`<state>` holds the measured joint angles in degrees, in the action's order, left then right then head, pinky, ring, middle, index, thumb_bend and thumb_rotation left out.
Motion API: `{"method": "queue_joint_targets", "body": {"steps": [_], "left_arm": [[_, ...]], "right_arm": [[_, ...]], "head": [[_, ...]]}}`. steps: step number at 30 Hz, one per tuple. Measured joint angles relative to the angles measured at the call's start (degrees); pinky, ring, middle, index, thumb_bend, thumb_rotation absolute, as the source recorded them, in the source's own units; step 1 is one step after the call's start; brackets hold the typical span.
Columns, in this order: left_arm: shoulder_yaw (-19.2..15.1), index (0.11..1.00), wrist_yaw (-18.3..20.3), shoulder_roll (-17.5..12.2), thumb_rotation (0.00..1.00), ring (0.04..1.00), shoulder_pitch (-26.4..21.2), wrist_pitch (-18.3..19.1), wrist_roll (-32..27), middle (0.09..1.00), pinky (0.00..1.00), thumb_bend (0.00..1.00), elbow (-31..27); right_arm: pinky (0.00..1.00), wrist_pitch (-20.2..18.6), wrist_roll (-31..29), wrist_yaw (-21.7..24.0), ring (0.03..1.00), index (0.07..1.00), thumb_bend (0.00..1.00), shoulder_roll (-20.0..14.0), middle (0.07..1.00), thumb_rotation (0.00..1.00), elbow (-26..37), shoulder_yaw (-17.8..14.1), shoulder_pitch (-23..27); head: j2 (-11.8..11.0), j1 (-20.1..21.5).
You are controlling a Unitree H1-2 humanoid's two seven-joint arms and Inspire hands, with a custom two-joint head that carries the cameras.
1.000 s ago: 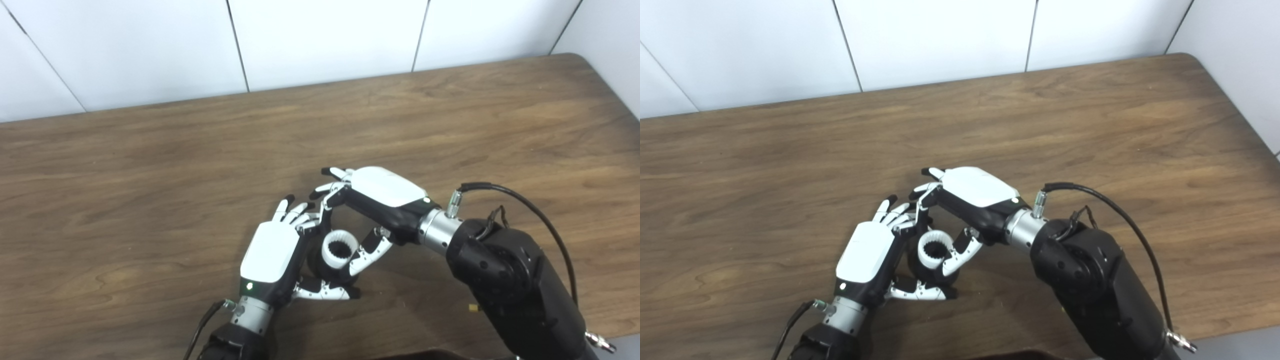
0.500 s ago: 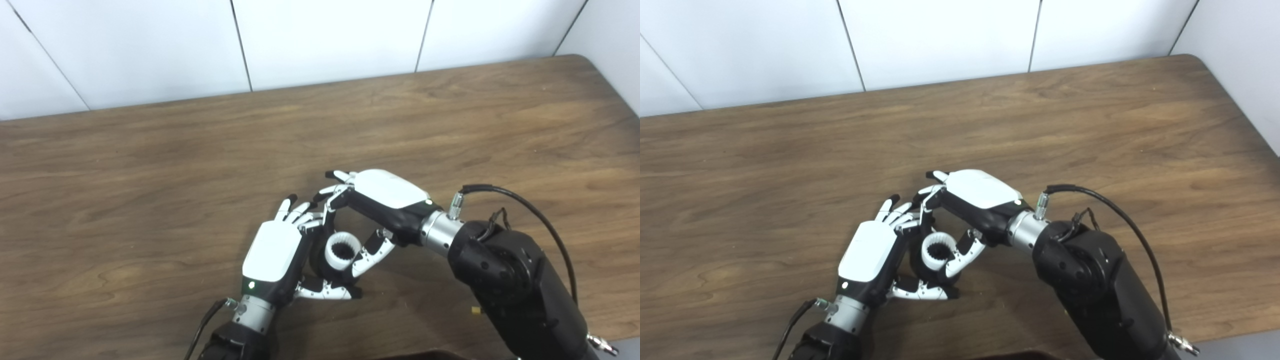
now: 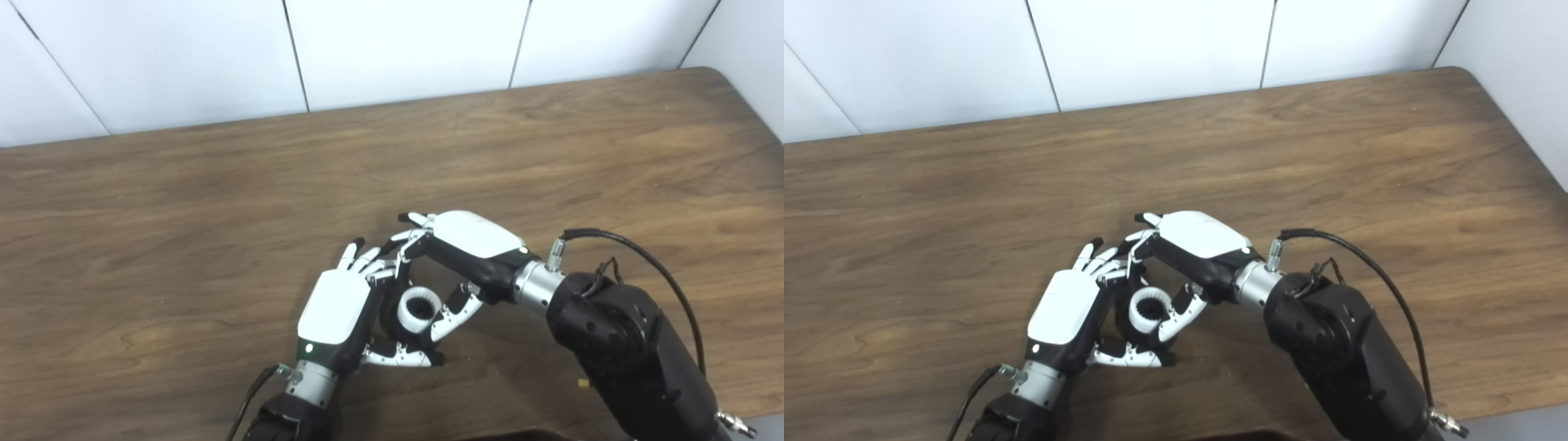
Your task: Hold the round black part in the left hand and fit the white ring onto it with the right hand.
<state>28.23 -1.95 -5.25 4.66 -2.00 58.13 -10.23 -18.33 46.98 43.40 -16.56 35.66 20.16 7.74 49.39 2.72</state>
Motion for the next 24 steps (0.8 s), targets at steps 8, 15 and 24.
{"method": "queue_joint_targets", "body": {"steps": [8,15,24], "left_arm": [[0.02,0.484,0.13,0.09,0.05,0.894,-0.04,0.04,0.0,0.754,1.0,0.52,0.0],[0.02,0.484,0.12,0.14,0.05,0.892,-0.09,0.12,0.0,0.754,1.0,0.52,0.01],[0.0,0.484,-0.04,0.17,0.05,0.895,-0.25,0.1,-0.02,0.756,1.0,0.52,0.2]], "right_arm": [[1.0,0.61,-0.2,-0.7,1.0,0.483,0.52,0.01,0.856,0.13,-0.22,-0.01,-0.27],[1.0,0.64,-0.26,-0.95,0.995,0.485,0.52,0.01,0.856,0.14,-0.28,-0.05,-0.31],[1.0,0.45,-0.17,-0.85,1.0,0.609,0.98,0.03,0.882,0.23,-0.27,-0.17,-0.3]], "head": [[-0.26,0.09],[-0.44,0.09],[-0.62,0.26]]}}
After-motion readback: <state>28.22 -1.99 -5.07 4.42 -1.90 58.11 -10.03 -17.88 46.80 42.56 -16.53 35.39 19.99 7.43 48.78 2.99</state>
